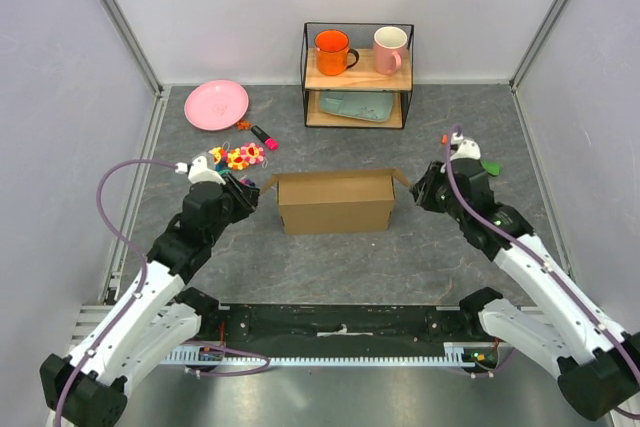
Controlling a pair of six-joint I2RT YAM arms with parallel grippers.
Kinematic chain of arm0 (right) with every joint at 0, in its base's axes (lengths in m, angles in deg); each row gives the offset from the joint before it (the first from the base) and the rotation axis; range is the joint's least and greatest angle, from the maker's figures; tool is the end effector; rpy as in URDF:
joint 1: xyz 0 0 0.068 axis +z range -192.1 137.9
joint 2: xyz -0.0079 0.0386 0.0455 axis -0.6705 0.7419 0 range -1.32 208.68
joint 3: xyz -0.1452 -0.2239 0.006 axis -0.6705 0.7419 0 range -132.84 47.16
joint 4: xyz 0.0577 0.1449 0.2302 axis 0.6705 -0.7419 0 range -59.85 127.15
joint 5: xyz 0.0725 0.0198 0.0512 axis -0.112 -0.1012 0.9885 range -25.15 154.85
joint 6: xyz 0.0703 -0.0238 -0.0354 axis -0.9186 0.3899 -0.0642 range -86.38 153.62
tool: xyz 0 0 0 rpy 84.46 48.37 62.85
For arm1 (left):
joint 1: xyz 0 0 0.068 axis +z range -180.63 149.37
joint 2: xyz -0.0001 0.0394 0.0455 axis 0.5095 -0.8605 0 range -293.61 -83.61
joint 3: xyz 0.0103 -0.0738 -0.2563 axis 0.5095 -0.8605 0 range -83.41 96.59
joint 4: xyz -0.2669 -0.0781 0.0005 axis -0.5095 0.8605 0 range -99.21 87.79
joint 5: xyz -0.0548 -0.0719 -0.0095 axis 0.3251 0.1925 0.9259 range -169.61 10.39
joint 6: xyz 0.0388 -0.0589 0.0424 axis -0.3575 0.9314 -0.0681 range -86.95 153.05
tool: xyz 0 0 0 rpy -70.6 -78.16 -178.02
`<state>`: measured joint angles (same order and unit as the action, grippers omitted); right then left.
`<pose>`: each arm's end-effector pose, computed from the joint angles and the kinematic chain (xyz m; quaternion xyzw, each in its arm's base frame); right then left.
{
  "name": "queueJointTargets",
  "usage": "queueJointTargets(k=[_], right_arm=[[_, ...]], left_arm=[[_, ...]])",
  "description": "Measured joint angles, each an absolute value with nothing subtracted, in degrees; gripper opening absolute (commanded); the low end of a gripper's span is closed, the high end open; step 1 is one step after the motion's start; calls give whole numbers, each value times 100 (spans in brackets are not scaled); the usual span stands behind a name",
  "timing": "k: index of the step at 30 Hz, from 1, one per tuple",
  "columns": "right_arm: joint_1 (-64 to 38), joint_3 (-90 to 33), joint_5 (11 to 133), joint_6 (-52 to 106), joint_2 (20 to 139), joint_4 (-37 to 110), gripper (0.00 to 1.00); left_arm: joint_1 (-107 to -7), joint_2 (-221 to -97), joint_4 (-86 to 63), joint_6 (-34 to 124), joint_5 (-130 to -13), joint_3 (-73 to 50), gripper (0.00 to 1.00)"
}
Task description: Fold the paper box
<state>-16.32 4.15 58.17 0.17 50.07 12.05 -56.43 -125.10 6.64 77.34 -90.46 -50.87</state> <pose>0.2276 0.1008 0.2561 0.0864 0.8755 0.1889 0.4362 0.2099 -0.0865 0.2422 -0.1850 0.8197 -0.2428 0.4848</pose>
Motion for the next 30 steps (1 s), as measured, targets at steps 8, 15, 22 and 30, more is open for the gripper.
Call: queueJointTargets(k=[8,15,22,30], right_arm=[[-1635,-507,5463,828,4275,619,71],[-1617,-621,5904,1442,4461,715,66],[-1503,-560,6243,1840,4815,894,65],[-1377,-562,6355,1995,5379,980,57]], left_arm=[[-5648,-11868,1731,7468,-9936,-4786,45],[-5648,-11717,2162,7089,-10056,-4373,48],[-5648,-11612,2258,6786,-10030,-3826,49],[-5648,-11745,2339,6744,-9953,-3599,50]])
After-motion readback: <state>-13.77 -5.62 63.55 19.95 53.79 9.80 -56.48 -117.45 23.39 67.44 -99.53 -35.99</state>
